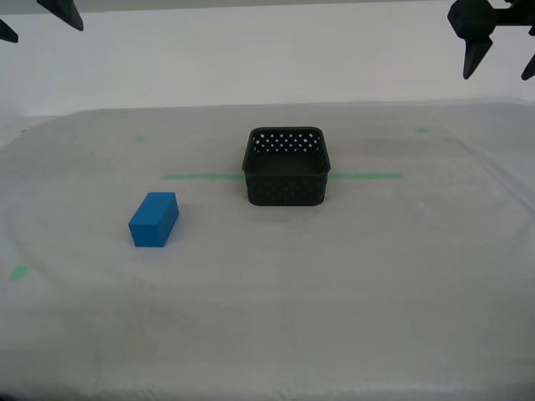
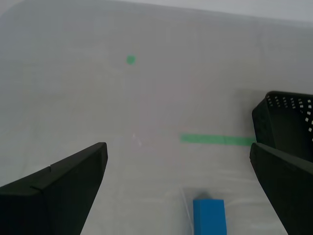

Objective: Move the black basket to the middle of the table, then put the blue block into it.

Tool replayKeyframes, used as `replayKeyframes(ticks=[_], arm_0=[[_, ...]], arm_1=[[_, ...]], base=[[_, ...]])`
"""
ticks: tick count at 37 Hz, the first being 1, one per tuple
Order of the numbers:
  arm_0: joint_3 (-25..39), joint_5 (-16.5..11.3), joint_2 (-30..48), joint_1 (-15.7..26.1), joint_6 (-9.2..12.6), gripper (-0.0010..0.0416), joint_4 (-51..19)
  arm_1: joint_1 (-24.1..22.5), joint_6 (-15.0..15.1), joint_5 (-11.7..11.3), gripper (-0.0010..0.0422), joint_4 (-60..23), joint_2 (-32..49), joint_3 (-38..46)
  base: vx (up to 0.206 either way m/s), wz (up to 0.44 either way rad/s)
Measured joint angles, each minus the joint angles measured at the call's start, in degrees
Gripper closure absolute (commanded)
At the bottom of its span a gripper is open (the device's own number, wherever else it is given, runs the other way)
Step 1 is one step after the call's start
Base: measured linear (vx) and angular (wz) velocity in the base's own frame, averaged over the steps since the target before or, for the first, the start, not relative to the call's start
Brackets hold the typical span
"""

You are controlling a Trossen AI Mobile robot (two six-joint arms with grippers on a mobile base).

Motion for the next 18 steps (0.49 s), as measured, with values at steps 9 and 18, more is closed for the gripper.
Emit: replayKeyframes(ticks=[9,18], arm_0=[[0.0,0.02,0.0,0.07,0.0,0.0007,0.02],[0.0,0.0,0.0,0.0,-0.02,0.0007,0.07]], arm_1=[[-1.2,-2.12,0.02,0.0011,-7.26,0.15,2.58],[-2.12,-3.06,0.31,0.0011,-13.16,0.57,5.16]], base=[[0.0,0.0],[0.0,0.0]])
